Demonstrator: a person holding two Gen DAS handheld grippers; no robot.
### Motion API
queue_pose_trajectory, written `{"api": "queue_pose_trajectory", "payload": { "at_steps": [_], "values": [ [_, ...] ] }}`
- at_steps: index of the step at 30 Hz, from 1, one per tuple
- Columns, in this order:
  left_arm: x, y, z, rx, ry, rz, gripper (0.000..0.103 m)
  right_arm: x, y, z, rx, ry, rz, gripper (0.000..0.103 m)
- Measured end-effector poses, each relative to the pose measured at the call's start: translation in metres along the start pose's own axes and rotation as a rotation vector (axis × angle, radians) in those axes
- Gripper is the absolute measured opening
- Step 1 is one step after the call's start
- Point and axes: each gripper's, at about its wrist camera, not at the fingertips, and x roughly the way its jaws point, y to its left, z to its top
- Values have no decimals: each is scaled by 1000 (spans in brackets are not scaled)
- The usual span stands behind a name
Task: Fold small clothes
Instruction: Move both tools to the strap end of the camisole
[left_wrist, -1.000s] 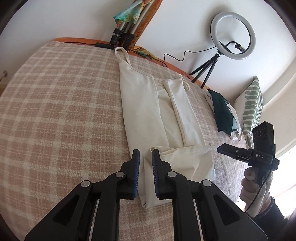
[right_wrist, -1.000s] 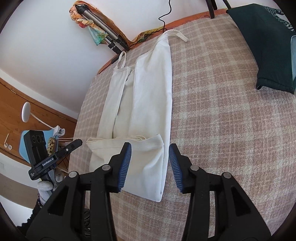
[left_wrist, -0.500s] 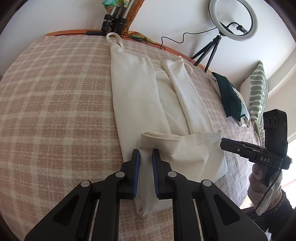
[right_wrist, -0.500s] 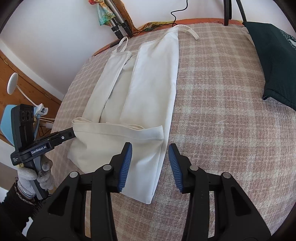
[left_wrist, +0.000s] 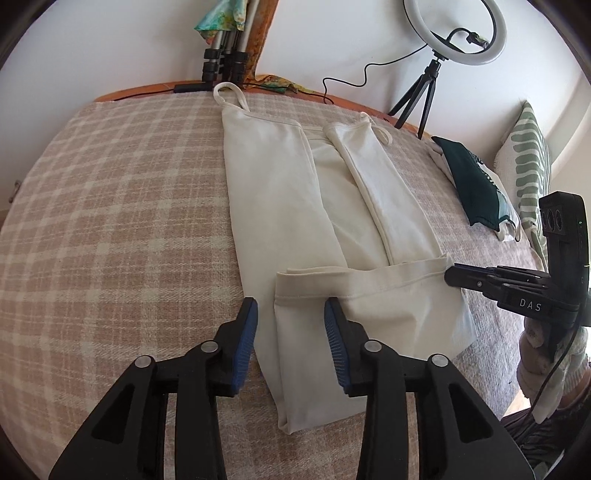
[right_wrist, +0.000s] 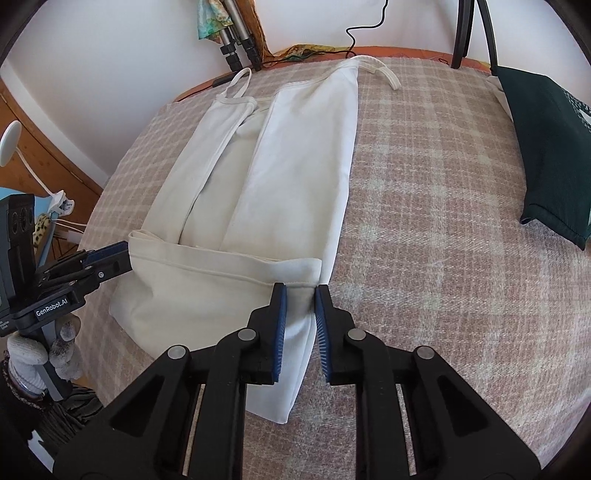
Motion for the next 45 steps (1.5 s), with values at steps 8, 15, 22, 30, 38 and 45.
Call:
{"api": "queue_pose_trajectory", "payload": {
  "at_steps": [8,15,22,30,38,45],
  "values": [
    [-18,-40,-4,161,-125,51,43,-9,11,4,-48,-57,-89,10],
    [25,-38,-1,248,-64,207,44,-18,18,0,-54,-59,71,10],
    [26,-21,20,182,-49,193,46,3,14,-2,-85,24,-3,10],
    [17,14,68,47,-76,69,49,-23,-19,54,-2,-60,7,23],
    [52,55,110,-113,5,-67,49,-1,-47,110,41,-77,55,51],
    [81,78,138,-188,24,-118,49,36,-69,152,119,-65,129,51]
  ]
}}
